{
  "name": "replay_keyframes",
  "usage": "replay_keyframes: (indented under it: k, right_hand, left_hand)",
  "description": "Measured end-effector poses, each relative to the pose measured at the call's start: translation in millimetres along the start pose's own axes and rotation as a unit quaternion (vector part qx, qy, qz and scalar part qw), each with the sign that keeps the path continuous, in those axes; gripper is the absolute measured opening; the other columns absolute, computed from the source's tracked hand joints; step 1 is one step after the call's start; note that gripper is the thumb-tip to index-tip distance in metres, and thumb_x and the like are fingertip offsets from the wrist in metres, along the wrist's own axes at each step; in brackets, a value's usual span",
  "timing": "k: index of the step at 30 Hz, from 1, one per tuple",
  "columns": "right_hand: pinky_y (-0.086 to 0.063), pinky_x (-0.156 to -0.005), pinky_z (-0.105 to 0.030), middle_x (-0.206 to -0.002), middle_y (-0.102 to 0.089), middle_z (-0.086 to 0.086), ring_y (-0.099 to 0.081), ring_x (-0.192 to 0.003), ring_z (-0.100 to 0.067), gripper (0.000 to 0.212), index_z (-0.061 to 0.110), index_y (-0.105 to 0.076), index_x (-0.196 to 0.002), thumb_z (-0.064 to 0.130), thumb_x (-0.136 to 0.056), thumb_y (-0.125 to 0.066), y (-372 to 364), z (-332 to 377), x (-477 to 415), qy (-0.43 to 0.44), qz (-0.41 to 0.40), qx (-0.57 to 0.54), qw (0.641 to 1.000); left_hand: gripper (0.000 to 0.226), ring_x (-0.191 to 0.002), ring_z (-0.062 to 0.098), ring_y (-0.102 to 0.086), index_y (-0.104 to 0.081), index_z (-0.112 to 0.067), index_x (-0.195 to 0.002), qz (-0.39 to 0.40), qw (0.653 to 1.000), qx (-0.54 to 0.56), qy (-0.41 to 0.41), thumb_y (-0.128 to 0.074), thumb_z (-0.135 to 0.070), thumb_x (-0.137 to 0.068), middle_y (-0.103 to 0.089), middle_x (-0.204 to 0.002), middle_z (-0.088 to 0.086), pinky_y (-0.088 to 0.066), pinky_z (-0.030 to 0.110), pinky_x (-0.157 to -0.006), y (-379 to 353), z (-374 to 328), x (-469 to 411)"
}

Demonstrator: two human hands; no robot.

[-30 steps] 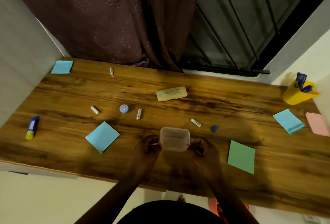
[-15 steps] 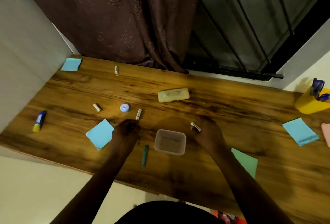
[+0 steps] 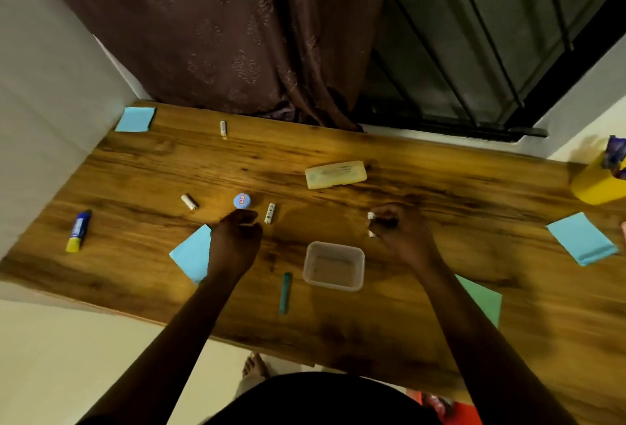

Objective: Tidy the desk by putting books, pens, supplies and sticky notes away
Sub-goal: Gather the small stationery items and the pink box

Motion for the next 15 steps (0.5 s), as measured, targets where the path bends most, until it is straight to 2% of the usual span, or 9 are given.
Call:
replay_keyframes:
  k: [1, 3, 5, 7, 10, 12, 15]
  right_hand:
    - [-0.058, -0.079, -0.028, -0.101, -0.074, 0.013, -0.070, -0.090, -0.005, 0.020, 0.029, -0.074, -0.106, 0.023, -0.087, -0.079, 1, 9, 9, -0.013, -0.003, -0.055, 0.998]
    - [-0.062, -0.084, -0.037, -0.092, -0.078, 0.011, -0.074, -0.087, -0.007, 0.022, 0.033, -0.076, -0.099, 0.024, -0.081, -0.083, -7, 25, 29, -0.031, 0.006, -0.089, 0.996]
    - [-0.063, -0.078, -0.037, -0.087, -0.079, 0.010, -0.075, -0.083, -0.005, 0.020, 0.031, -0.074, -0.096, 0.024, -0.079, -0.083, -28, 35, 47, -0.029, 0.032, -0.077, 0.996]
    - [-0.061, -0.068, -0.030, -0.086, -0.077, 0.010, -0.072, -0.079, -0.002, 0.018, 0.030, -0.066, -0.093, 0.028, -0.082, -0.079, -49, 44, 62, -0.006, 0.026, -0.012, 1.000]
    - [-0.056, -0.055, -0.032, -0.084, -0.070, 0.006, -0.068, -0.072, -0.009, 0.011, 0.025, -0.059, -0.091, 0.022, -0.087, -0.069, -75, 52, 75, 0.022, -0.003, 0.065, 0.998]
    - [-0.054, -0.057, -0.035, -0.074, -0.063, 0.004, -0.060, -0.062, -0.013, 0.007, 0.020, -0.060, -0.084, 0.014, -0.088, -0.060, -89, 59, 77, 0.048, -0.021, 0.134, 0.990]
    - [-0.053, -0.056, -0.031, -0.052, -0.056, 0.007, -0.051, -0.044, -0.010, 0.024, 0.025, -0.053, -0.059, 0.012, -0.079, -0.054, -105, 67, 74, 0.094, -0.038, 0.235, 0.967]
  left_hand:
    - [0.031, -0.095, 0.018, -0.071, -0.069, -0.016, -0.121, 0.011, 1.000, -0.005, -0.009, -0.072, -0.015, -0.091, -0.073, -0.113, 0.005, -0.054, 0.031, -0.088, -2, -1, -8]
    - [0.036, -0.091, 0.016, -0.070, -0.067, -0.018, -0.124, 0.038, 0.997, -0.041, -0.048, -0.073, -0.017, -0.089, -0.069, -0.117, -0.001, -0.054, 0.030, -0.081, -8, -2, -23]
    - [0.041, -0.093, 0.018, -0.069, -0.065, -0.019, -0.127, 0.062, 0.989, -0.093, -0.095, -0.074, -0.019, -0.087, -0.062, -0.121, -0.003, -0.054, 0.030, -0.077, -16, -3, -35]
    - [0.042, -0.094, 0.026, -0.069, -0.065, -0.017, -0.126, 0.082, 0.979, -0.127, -0.136, -0.074, -0.019, -0.085, -0.060, -0.123, 0.005, -0.057, 0.035, -0.080, -23, -3, -44]
    - [0.037, -0.093, 0.031, -0.067, -0.065, -0.012, -0.123, 0.112, 0.971, -0.145, -0.155, -0.072, -0.012, -0.086, -0.062, -0.117, 0.010, -0.056, 0.041, -0.083, -31, -5, -51]
    - [0.032, -0.099, 0.029, -0.065, -0.065, -0.012, -0.116, 0.143, 0.962, -0.154, -0.173, -0.071, -0.011, -0.085, -0.064, -0.112, 0.009, -0.055, 0.038, -0.084, -38, -2, -55]
    - [0.031, -0.102, 0.028, -0.066, -0.063, -0.016, -0.114, 0.174, 0.951, -0.181, -0.180, -0.069, -0.012, -0.085, -0.067, -0.109, 0.007, -0.048, 0.029, -0.080, -46, 8, -65]
Point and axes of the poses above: each hand's wrist, its own x-axis away from the middle knuckle, its own y-axis out of the back of the hand, z = x × y, the point moved 7 cm from there along -x, towards the middle knuckle
